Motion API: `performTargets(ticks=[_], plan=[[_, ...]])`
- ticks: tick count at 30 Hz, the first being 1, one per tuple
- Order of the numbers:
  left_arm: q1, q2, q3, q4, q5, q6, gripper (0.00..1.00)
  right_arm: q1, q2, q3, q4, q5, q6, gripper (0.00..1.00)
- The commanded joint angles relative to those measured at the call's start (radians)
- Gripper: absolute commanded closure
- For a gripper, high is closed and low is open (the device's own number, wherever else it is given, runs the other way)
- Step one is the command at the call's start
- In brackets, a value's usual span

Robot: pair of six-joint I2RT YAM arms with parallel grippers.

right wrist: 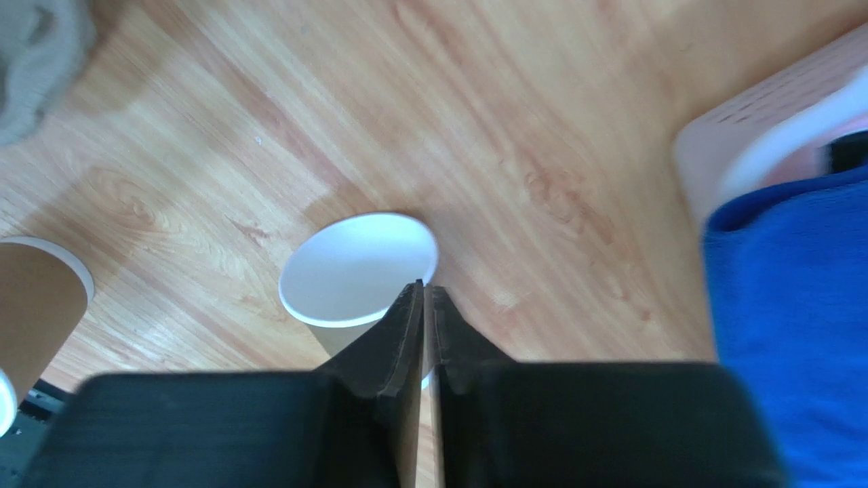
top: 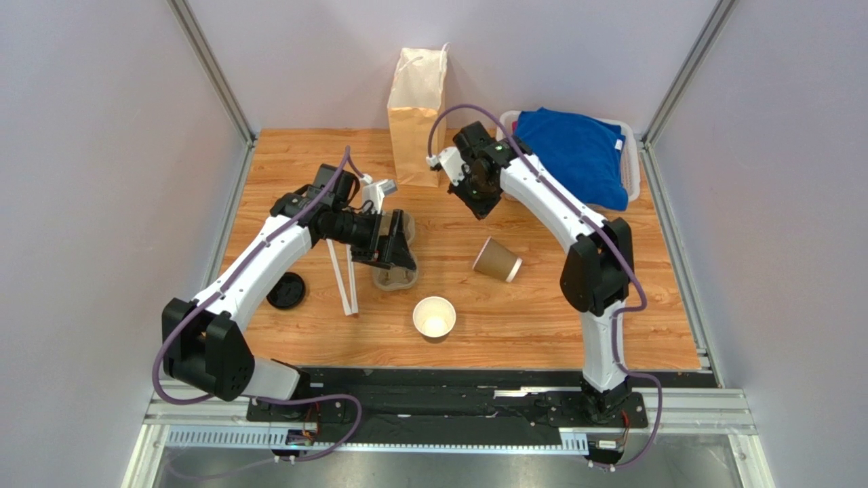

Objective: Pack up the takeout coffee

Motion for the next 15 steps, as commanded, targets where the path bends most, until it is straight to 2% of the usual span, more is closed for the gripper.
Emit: performTargets(ticks=[1, 3, 5, 9, 10, 12, 13, 15], plan=[[0.01, -0.034, 0.026, 0.017, 0.024, -0.002, 0.01, 0.006, 0.016, 0.123, -0.032, 0.001, 0.046, 0.54], [0.009, -0.032, 0.023, 0.022, 0.025, -0.006, 0.01, 0.006, 0.078, 0.178, -0.151, 0.018, 0.066, 0.43], [0.012, -0.034, 0.016, 0.028, 0.029, -0.013, 0.01, 0.006, 0.098, 0.2, -0.207, 0.053, 0.109, 0.41], [0.012, -0.037, 0.007, 0.046, 0.036, -0.023, 0.01, 0.017, 0.081, 0.128, -0.163, 0.106, 0.15, 0.41], [0.012, -0.038, 0.008, 0.043, 0.036, -0.022, 0.01, 0.018, 0.082, 0.124, -0.165, 0.099, 0.159, 0.3], [0.013, -0.04, 0.002, 0.043, 0.036, -0.02, 0.01, 0.033, 0.081, 0.09, -0.157, 0.11, 0.176, 0.29], [0.016, -0.045, -0.006, 0.043, 0.035, -0.019, 0.01, 0.041, 0.075, 0.062, -0.157, 0.116, 0.183, 0.22], [0.021, -0.051, -0.012, 0.046, 0.036, -0.019, 0.01, 0.055, 0.067, 0.001, -0.157, 0.13, 0.192, 0.23]])
